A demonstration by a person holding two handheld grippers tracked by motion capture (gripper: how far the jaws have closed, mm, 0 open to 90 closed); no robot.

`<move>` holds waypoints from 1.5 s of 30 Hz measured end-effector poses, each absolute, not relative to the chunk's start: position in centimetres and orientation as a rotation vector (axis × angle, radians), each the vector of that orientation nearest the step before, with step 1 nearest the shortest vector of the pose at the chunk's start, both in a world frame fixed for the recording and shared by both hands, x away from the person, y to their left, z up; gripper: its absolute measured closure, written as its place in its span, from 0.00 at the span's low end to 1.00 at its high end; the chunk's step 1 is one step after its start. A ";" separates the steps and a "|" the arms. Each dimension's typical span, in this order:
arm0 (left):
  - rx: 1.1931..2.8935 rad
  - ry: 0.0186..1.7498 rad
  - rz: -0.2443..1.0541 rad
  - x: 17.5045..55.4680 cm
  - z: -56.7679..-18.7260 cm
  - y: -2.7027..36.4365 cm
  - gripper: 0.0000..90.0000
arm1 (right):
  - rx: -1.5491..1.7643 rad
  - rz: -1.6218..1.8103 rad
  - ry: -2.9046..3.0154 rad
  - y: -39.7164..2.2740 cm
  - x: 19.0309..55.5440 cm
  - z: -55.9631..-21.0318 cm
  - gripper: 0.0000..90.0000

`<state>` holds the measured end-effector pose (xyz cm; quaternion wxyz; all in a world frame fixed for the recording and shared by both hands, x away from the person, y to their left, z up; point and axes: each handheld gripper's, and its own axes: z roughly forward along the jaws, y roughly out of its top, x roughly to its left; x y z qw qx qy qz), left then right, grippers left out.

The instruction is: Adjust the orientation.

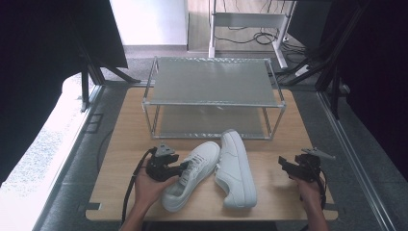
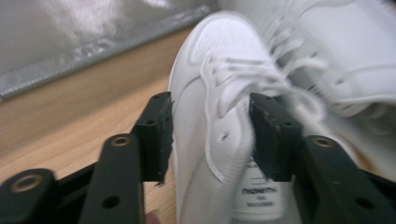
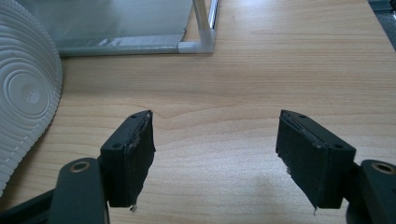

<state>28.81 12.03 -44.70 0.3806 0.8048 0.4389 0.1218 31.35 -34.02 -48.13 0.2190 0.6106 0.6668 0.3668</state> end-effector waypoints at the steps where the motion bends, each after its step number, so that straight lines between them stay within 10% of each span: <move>1: 2.053 1.123 0.299 29.0 -45.0 11.9 0.59 | 1.690 1.015 1.845 -34.0 31.4 -48.1 0.32; 9: 2.081 1.103 0.319 29.0 -44.8 11.2 0.81 | 1.687 1.011 1.850 -33.8 31.4 -48.3 0.32; 32: 2.014 1.131 0.287 28.4 -44.9 16.0 0.88 | 1.684 1.034 1.822 -34.3 31.3 -47.7 0.32; 37: 1.952 1.105 0.288 28.2 -44.3 16.2 0.71 | 1.682 1.041 1.820 -34.3 31.3 -47.7 0.32; 40: 1.921 1.099 0.348 27.9 -43.4 16.4 0.44 | 1.667 1.084 1.802 -33.9 31.0 -46.8 0.34; 45: 1.877 1.073 0.325 27.8 -43.1 16.7 0.40 | 1.589 1.134 1.815 -32.9 30.5 -45.5 0.39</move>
